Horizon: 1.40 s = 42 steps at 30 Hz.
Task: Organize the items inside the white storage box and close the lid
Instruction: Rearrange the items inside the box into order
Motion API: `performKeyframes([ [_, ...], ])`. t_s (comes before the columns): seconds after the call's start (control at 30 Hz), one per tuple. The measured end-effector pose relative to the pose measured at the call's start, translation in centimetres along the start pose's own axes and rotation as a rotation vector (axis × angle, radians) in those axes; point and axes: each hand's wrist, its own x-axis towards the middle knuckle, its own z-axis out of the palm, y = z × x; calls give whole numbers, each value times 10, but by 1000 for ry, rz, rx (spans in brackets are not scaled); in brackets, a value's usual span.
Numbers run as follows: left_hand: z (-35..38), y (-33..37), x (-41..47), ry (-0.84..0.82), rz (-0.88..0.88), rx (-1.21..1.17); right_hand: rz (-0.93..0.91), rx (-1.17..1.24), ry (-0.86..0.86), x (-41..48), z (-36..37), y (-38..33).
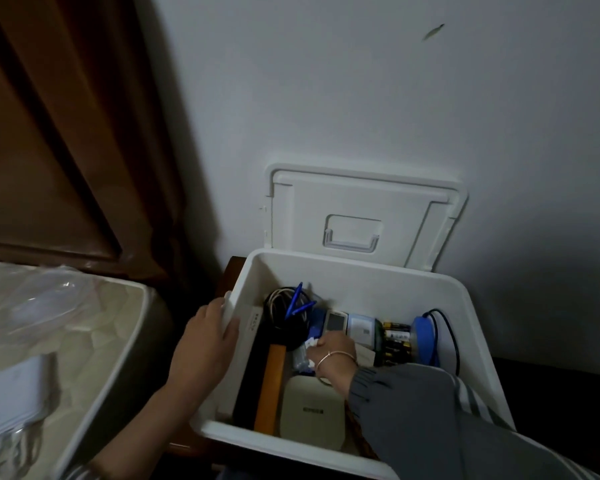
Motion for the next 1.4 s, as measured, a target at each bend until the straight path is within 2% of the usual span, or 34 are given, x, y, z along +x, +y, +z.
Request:
performKeyframes([
  [0.17,1,-2,1,-2,15,-28,-52,-134,22,2,16,-9],
  [0.37,1,-3,0,-16,-8,-41,-143,-187,-158,1,23,-8],
  [0.53,-4,4,0,-13,3,5,-267,-312,-217,-10,-21,-9],
  [0.63,-6,25,-3,71,122,162,-327,-241,-138,-22,-74,3],
  [0.73,4,62,-5,108,308,168,-463,-234,82,-37,-136,34],
  [0.8,21,87,-6,-28,430,176,-521,-279,237,-40,-168,59],
  [0.87,48,108,-5,-263,472,146,-460,-352,306,-38,-189,83],
  [0.97,89,136,-3,-625,444,139,-340,-521,310,-30,-205,113],
  [1.07,127,155,-1,-822,433,114,-288,-383,245,-27,-204,128],
  [1.13,149,162,2,-782,509,129,-227,-245,161,-26,-198,129],
  [1.2,170,164,7,-664,670,244,-176,-193,127,-23,-192,131],
  [1.3,186,161,16,-603,871,358,-161,-173,147,-16,-188,134],
  [1.4,192,158,18,-512,1095,364,-165,-149,159,-12,-186,137],
])
